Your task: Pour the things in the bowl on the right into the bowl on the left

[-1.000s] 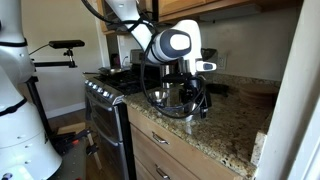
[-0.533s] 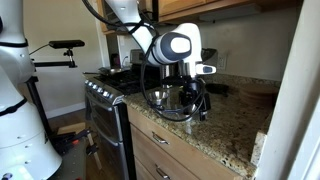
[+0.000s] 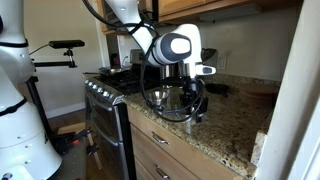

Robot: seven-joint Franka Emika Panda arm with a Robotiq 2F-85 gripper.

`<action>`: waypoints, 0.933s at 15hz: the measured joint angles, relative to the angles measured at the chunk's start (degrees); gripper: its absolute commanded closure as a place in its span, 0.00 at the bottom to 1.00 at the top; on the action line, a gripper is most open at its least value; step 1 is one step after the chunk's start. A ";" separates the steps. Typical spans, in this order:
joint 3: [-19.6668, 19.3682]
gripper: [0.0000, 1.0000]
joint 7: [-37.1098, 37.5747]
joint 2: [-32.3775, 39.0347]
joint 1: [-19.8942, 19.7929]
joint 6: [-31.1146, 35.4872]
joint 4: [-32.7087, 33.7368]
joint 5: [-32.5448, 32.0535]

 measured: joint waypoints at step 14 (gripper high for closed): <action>-0.03 0.96 0.09 -0.43 0.01 0.02 1.76 0.06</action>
